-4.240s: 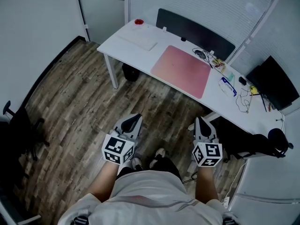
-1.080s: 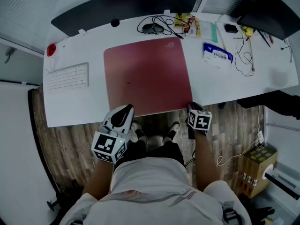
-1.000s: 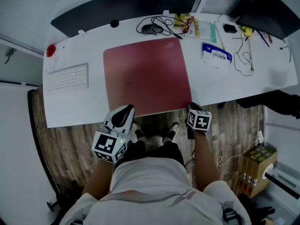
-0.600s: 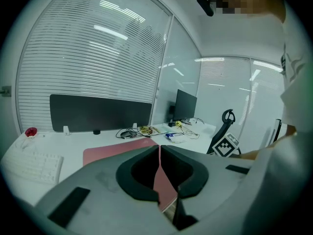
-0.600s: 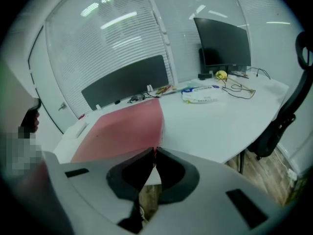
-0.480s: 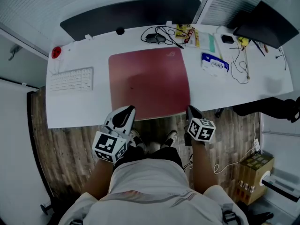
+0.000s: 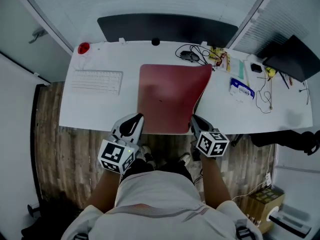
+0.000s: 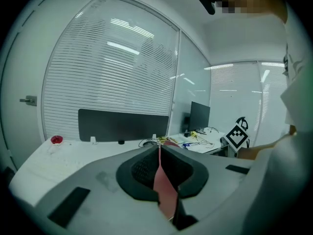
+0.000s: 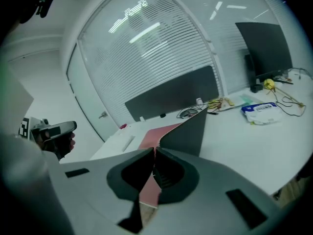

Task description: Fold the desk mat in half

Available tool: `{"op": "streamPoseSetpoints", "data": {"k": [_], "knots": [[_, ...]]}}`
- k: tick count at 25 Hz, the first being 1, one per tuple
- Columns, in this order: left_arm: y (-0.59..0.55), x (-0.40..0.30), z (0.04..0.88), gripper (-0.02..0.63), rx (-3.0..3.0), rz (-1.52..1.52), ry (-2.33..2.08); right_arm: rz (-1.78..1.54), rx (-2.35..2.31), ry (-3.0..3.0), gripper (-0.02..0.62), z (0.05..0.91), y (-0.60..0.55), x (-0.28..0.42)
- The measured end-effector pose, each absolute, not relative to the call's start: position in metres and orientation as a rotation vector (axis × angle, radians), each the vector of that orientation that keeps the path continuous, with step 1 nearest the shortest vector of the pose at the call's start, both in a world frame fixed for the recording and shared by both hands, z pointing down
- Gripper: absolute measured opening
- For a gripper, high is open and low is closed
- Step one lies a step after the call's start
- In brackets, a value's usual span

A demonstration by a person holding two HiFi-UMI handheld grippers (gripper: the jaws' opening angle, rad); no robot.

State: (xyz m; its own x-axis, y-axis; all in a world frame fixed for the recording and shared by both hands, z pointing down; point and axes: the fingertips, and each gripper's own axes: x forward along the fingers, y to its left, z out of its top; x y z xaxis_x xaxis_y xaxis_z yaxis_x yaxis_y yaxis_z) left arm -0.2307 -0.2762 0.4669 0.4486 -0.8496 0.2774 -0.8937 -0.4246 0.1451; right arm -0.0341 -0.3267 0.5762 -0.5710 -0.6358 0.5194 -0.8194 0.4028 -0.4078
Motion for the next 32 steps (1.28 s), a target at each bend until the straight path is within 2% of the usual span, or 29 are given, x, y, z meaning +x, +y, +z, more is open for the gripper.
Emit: {"op": "streamPoseSetpoints", "data": {"k": [10,17,23,29,30,31,32], "knots": [[-0.253,-0.328,0.465,0.021,2.315,0.198,-1.691,0.817,0.978,-2.427,0.067,0.595,-0.317,-0.161],[-0.243,-0.365,0.465,0.021,2.280,0.187,-1.749,0.715,0.754,-2.359,0.067,0.633,-0.288,-0.227],[-0.244,-0.375,0.466,0.021,2.274,0.187,-1.757,0.698,0.560,-2.265,0.067,0.678,-0.255,-0.257],[-0.246,-0.368,0.470,0.021,2.273,0.194,-1.728,0.743,0.538,-2.261,0.074,0.694,-0.254,-0.256],[-0.247,-0.365,0.469,0.021,2.278,0.193,-1.722,0.754,0.536,-2.283,0.087,0.690,-0.255,-0.255],[-0.247,-0.363,0.468,0.021,2.285,0.190,-1.716,0.755,0.531,-2.313,0.134,0.683,-0.256,-0.255],[-0.249,-0.359,0.467,0.021,2.293,0.186,-1.710,0.746,0.529,-2.348,0.153,0.673,-0.258,-0.253]]}}
